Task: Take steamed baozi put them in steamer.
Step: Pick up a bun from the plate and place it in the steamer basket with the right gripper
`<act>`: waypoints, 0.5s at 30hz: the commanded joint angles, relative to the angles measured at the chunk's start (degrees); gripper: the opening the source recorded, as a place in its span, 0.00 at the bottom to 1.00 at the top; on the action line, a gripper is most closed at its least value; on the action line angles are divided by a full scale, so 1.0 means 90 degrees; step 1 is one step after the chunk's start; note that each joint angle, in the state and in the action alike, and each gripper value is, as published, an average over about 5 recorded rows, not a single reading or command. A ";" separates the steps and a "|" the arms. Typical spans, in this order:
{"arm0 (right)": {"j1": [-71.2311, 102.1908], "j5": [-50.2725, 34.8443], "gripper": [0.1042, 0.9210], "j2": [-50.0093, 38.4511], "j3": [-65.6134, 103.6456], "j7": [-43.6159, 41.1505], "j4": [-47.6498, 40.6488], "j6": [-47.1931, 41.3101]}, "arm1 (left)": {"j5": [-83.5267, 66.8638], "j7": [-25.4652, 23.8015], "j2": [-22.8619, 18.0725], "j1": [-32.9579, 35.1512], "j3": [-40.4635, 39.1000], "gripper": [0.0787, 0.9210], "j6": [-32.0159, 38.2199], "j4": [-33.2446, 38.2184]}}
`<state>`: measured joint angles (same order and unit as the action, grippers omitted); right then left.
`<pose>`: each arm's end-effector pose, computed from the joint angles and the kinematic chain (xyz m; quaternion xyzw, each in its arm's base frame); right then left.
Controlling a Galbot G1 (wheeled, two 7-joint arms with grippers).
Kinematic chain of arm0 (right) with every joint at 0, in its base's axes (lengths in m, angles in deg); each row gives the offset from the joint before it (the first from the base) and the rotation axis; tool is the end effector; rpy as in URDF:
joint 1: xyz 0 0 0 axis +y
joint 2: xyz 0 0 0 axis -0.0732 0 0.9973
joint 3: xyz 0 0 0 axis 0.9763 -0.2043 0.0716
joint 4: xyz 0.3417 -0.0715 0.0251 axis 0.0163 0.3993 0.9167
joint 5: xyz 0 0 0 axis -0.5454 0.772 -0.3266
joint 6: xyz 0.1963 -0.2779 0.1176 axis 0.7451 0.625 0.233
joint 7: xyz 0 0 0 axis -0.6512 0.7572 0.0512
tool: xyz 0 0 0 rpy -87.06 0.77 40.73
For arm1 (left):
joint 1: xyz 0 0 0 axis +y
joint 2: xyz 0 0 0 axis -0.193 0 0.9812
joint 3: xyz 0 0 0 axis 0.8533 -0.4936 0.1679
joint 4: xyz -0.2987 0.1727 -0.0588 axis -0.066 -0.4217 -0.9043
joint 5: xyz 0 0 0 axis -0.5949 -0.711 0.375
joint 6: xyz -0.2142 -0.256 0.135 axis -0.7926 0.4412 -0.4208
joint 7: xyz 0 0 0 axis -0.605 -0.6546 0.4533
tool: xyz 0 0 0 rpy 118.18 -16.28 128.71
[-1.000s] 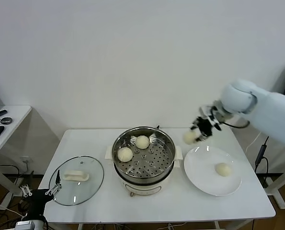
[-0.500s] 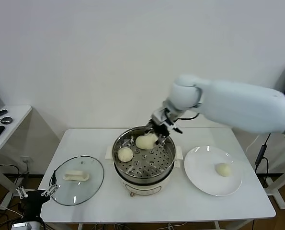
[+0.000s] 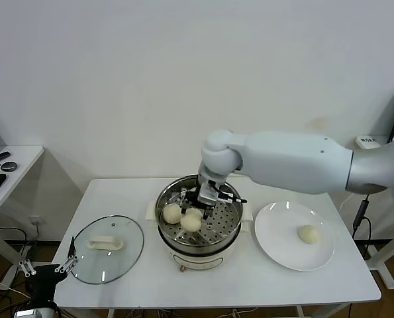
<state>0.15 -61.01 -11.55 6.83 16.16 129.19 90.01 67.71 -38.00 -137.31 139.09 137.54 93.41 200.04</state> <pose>0.4938 0.1625 -0.0716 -0.6987 0.1275 -0.7024 0.0469 0.1404 0.1450 -0.3213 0.1214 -0.9856 -0.1176 0.0002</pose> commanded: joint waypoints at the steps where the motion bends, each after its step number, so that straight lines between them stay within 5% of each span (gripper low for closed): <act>1: 0.0236 0.0912 0.57 0.0150 -0.0146 -0.0079 0.0113 0.0980 | 0.0001 0.0004 -0.0002 -0.0001 0.0002 0.88 0.0005 -0.0020; 9: 0.0311 0.0935 0.60 0.0062 -0.0156 -0.0105 0.0189 0.0982 | 0.0001 0.0010 -0.0014 -0.0027 -0.0010 0.88 0.0013 -0.0047; 15: 0.0317 0.0890 0.75 0.0049 -0.0103 -0.0088 0.0129 0.0990 | 0.0003 0.0013 -0.0021 -0.0018 -0.0013 0.88 0.0023 -0.0058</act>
<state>2.48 -54.63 -11.22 5.86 15.46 130.12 96.83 67.71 -37.91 -137.51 138.89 137.46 93.60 199.58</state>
